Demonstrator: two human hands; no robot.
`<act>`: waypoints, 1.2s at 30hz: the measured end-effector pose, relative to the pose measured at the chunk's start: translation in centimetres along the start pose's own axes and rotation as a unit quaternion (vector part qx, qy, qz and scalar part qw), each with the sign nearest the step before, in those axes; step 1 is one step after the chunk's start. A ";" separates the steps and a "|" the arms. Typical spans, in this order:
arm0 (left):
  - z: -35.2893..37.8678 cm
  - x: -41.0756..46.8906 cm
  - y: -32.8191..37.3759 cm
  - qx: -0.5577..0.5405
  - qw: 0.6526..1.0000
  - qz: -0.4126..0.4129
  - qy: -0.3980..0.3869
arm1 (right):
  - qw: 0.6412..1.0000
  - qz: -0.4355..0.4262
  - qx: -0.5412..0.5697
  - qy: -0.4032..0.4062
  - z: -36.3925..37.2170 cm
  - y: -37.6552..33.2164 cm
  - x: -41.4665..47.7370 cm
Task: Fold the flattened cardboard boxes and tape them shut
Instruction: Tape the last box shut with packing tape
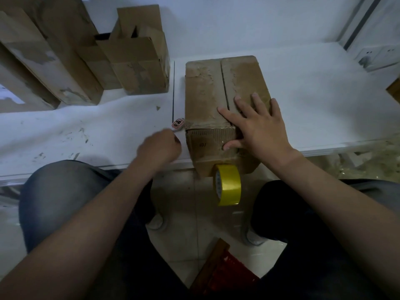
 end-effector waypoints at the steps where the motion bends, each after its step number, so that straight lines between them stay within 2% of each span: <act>1: -1.1 1.0 -0.5 0.033 0.999 -0.002 0.041 | 1.000 0.001 0.002 -0.003 -0.1 0.0 0.0; 3: -2.2 2.7 -0.9 0.044 0.995 0.016 0.084 | 1.000 0.003 0.007 -0.012 -0.1 0.0 0.0; 6: -1.7 5.2 -0.9 0.043 0.995 0.045 0.083 | 1.000 0.006 0.013 -0.012 -0.2 0.0 0.1; 9: -0.5 6.6 -1.3 0.034 0.996 0.028 0.078 | 1.000 0.005 0.019 -0.008 -0.3 0.0 0.0; 17: -1.8 6.2 -2.0 -0.026 0.984 0.034 0.173 | 0.999 0.001 0.046 -0.005 -0.2 0.1 0.2; 19: -4.2 4.6 -0.8 -0.063 0.966 0.070 0.241 | 0.998 -0.016 0.056 0.020 -0.4 0.2 0.2; 22: -7.6 0.6 3.0 -0.140 0.921 0.182 0.316 | 0.996 -0.029 0.075 0.043 -0.6 0.3 0.2; 25: -7.0 -2.3 7.0 -0.187 0.910 0.275 0.249 | 0.993 -0.037 0.103 0.038 -0.6 0.5 0.4; 28: -3.8 -2.6 8.3 -0.188 0.921 0.300 0.165 | 0.985 -0.047 0.166 0.022 -0.8 1.1 0.6; 33: -1.9 -1.5 7.9 -0.189 0.916 0.300 0.189 | 0.948 -0.003 0.317 -0.012 -1.8 1.7 0.5; 36: -1.8 -1.4 8.0 -0.188 0.914 0.307 0.188 | 0.935 -0.038 0.353 0.002 -2.6 1.5 0.5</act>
Point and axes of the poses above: each hand's wrist, its own x-axis towards the middle knuckle, its own z-axis out of the palm, y = z × x, the point moved 3 cm from there along x, towards the middle knuckle, and after that the axes turned 11 degrees about z, right-handed, at the moved point
